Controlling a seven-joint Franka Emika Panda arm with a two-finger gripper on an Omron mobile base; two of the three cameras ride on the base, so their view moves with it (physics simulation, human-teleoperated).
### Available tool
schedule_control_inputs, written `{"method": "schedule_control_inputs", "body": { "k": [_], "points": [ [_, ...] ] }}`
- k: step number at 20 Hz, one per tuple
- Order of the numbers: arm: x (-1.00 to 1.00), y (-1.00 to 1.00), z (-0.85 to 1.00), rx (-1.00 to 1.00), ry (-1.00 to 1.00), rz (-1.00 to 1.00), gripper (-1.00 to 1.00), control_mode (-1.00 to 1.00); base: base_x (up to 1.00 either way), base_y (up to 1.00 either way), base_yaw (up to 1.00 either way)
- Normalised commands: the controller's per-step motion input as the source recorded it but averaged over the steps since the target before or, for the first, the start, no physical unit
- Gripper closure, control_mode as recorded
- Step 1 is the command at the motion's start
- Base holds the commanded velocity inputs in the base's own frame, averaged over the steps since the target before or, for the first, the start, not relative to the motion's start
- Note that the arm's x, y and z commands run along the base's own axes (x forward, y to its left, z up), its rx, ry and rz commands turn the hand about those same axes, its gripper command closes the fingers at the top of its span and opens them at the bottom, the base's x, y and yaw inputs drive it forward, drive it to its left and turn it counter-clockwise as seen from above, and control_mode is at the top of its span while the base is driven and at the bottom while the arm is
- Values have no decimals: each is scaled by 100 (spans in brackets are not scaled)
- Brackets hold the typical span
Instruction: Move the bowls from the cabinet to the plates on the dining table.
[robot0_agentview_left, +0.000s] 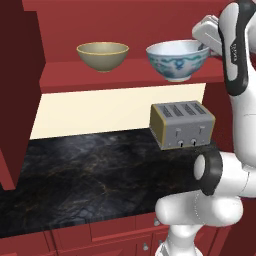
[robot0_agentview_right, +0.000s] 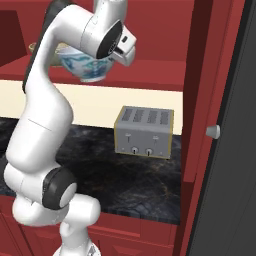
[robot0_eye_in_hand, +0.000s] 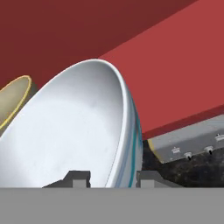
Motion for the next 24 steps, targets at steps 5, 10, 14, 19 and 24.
{"method": "schedule_control_inputs", "body": {
  "k": [5,10,14,19,24],
  "points": [
    [-100,0,-20,-4,-5,9,100,-100,0,0,0],
    [-90,28,-44,-15,-2,8,100,-100,0,0,0],
    [-65,30,-59,-14,0,8,100,-100,0,0,0],
    [-46,10,-57,-2,1,8,100,-100,0,0,0],
    [-42,30,-49,0,1,7,100,-100,0,0,0]
  ]
}}
